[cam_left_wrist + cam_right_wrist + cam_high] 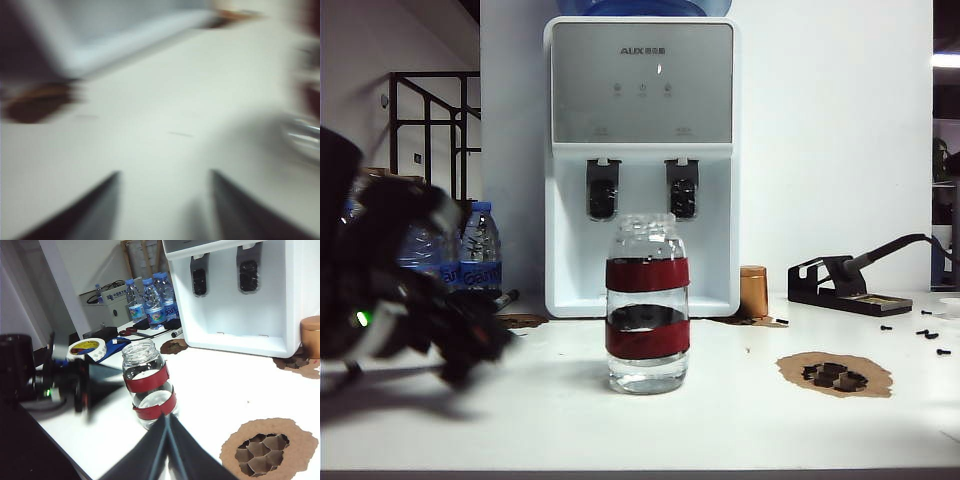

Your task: Pick up the water bottle with two loops of red belts, then reach the front water dispenser and gently press the gray-black baffle horizontally to get a little water.

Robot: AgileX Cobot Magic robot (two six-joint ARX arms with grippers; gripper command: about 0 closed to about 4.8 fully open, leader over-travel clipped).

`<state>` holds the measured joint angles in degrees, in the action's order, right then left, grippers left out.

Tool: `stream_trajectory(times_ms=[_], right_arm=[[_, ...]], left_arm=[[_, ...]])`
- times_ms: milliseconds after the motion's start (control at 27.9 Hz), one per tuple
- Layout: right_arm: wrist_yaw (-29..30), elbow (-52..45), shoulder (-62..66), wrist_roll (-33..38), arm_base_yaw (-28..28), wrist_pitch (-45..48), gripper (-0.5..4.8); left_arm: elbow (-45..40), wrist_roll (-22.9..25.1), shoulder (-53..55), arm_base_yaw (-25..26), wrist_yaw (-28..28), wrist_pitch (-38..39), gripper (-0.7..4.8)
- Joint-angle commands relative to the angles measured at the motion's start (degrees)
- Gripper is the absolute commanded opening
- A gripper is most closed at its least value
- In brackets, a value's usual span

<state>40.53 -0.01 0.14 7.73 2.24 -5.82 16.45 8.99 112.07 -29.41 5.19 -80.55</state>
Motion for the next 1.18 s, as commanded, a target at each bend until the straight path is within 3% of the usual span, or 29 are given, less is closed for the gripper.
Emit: stream_trajectory(times_ms=[36,395,467,539,646,682,718,790,1005,1113,1185], right_arm=[[0.0,-0.2,0.0,1.1,0.1,0.5,-0.01],[0.0,-0.2,0.0,1.0,0.1,0.4,-0.01],[0.0,-0.2,0.0,1.0,0.1,0.4,-0.01],[-0.1,-0.2,0.0,1.0,0.1,0.4,-0.01],[-0.1,-0.2,0.0,1.0,0.1,0.4,-0.01],[-0.1,-0.2,0.0,1.0,0.1,0.4,-0.01],[-0.1,-0.2,0.0,1.0,0.1,0.4,-0.01],[-0.3,-0.2,0.0,1.0,0.1,0.4,-0.01],[-0.7,-0.2,0.0,1.0,0.1,0.4,-0.01],[-0.7,-0.2,0.0,1.0,0.1,0.4,-0.01],[-0.7,-0.2,0.0,1.0,0.1,0.4,-0.01]], left_arm=[[0.3,0.3,-5.6,5.7,3.8,-1.2,-0.04],[0.3,2.2,-34.9,24.3,10.1,1.2,-0.05],[0.3,3.4,-41.8,27.4,10.0,7.1,-0.05],[0.3,3.4,-49.1,30.4,9.4,17.7,-0.05],[0.3,-0.2,-60.8,35.3,4.7,37.6,-0.05],[0.3,-5.4,-67.8,38.4,0.4,48.3,-0.05],[0.3,-7.3,-71.3,40.0,-2.1,53.1,-0.05],[0.3,-10.7,-85.6,45.2,-14.4,70.3,-0.05],[0.2,-11.1,-102.6,48.9,-34.4,89.2,-0.05],[-0.4,-12.2,-110.5,48.7,-38.5,93.5,-0.05],[-1.3,-12.8,-112.2,48.4,-39.9,90.8,-0.04]])
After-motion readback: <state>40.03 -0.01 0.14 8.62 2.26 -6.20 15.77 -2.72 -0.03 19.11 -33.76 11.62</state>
